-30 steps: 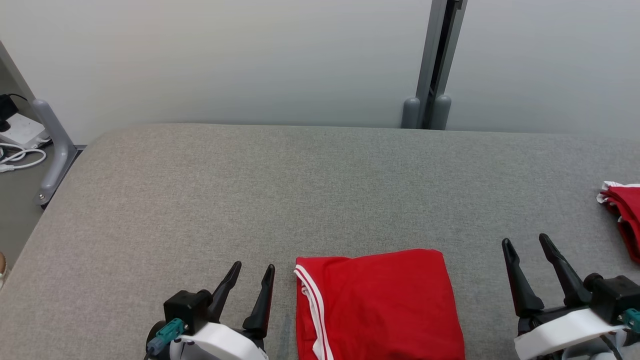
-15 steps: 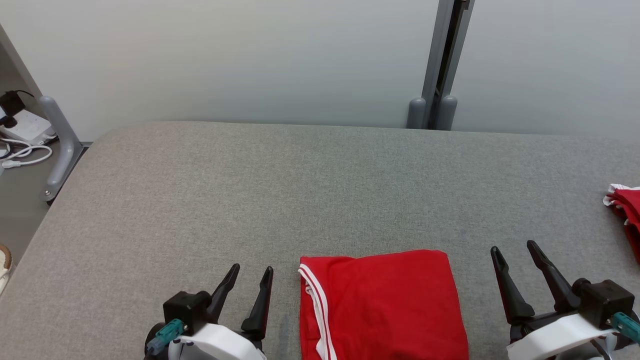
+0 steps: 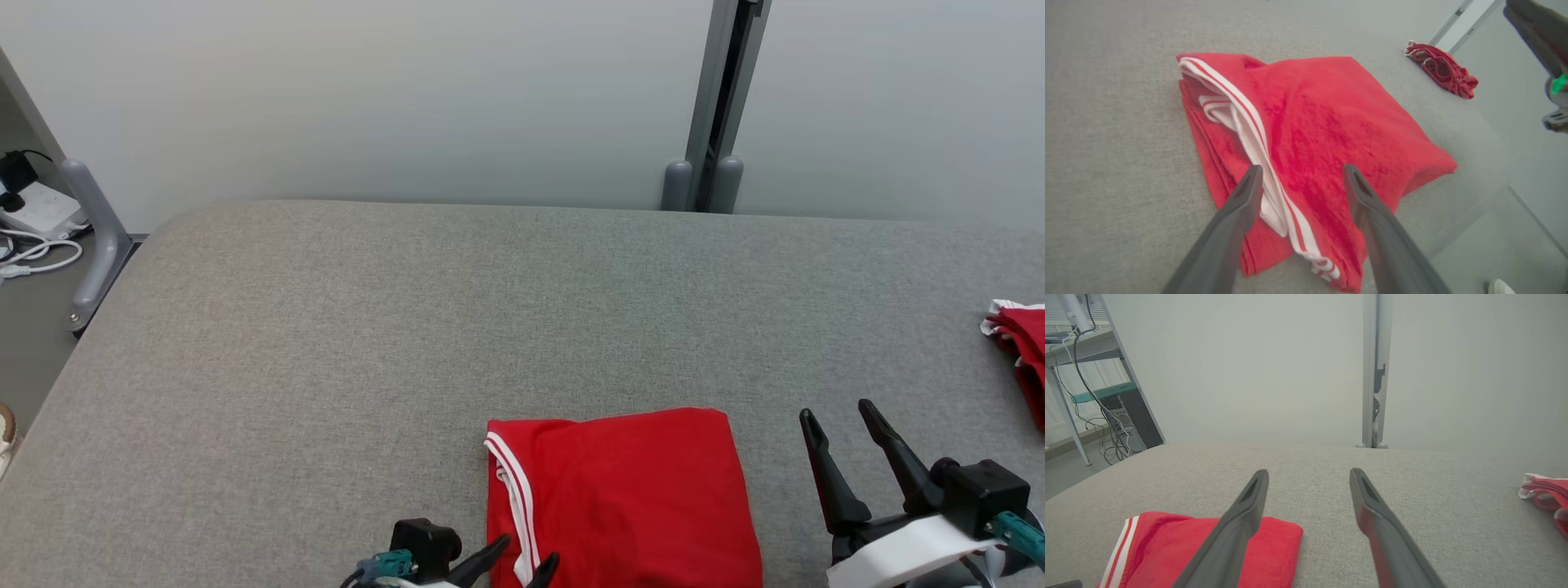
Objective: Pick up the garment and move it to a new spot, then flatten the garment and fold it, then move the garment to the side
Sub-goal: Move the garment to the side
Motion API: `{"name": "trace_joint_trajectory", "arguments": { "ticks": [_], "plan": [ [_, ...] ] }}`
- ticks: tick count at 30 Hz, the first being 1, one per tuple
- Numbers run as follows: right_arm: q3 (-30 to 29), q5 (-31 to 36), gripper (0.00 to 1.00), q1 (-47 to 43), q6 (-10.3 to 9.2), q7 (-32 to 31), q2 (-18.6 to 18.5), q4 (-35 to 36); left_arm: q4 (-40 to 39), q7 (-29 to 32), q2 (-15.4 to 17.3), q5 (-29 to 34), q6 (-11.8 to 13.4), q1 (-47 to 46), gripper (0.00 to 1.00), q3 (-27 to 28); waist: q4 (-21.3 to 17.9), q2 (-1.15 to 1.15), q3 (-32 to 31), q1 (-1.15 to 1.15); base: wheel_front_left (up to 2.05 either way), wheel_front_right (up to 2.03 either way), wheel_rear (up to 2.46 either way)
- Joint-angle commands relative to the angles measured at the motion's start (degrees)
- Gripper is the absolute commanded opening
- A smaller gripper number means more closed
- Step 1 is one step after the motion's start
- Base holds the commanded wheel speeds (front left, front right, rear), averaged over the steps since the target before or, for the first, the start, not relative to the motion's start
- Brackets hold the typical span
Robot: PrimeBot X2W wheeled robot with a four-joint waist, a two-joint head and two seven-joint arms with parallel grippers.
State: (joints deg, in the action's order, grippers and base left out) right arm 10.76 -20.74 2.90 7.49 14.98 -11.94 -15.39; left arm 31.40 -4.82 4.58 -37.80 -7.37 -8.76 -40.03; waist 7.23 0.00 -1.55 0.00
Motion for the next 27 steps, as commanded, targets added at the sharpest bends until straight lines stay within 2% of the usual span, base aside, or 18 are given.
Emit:
{"name": "trace_joint_trajectory", "arguments": {
  "ticks": [1, 4, 12, 23, 24, 27],
  "plan": [
    [-0.13, -0.01, 1.0, 0.11, 0.0, 0.24, -0.21, -0.22, -0.08, 0.63, 1.4, -0.85, -0.12, -1.08, 1.0, -0.85, -0.05, 0.0, 0.02, 0.0, 0.0, 0.0, 0.0],
    [0.04, 0.14, 1.0, 0.12, 0.0, 0.24, -0.08, -0.33, 1.43, 2.18, 2.33, -2.55, -0.13, -1.95, 1.0, -1.93, -0.25, 0.0, 0.09, 0.0, 0.0, 0.0, 0.0],
    [0.22, -0.22, 1.0, 0.24, 0.0, 0.24, -0.14, -0.77, 3.49, 4.46, 2.31, -5.46, -0.14, -3.87, 1.0, -5.52, -0.97, 0.0, 0.55, 0.0, 0.0, 0.0, 0.0],
    [0.82, -0.54, 1.0, 0.74, 0.0, 0.24, -0.58, -1.14, 7.6, 3.16, 1.5, -7.37, -0.15, -6.3, 1.0, -7.69, -1.71, 0.0, 1.31, 0.0, 0.0, 0.0, 0.0],
    [0.86, -0.59, 1.0, 0.8, 0.0, 0.24, -0.64, -1.18, 7.74, 3.21, 1.45, -7.55, -0.15, -6.43, 0.86, -8.06, -1.78, 0.0, 1.41, 0.0, 0.0, 0.0, 0.0],
    [1.0, -0.62, 1.0, 0.87, 0.0, 0.24, -0.8, -1.4, 8.01, 2.85, 1.38, -8.28, -0.15, -6.92, 0.54, -9.05, -1.98, 0.0, 1.62, 0.0, 0.0, 0.0, 0.0]
  ]
}}
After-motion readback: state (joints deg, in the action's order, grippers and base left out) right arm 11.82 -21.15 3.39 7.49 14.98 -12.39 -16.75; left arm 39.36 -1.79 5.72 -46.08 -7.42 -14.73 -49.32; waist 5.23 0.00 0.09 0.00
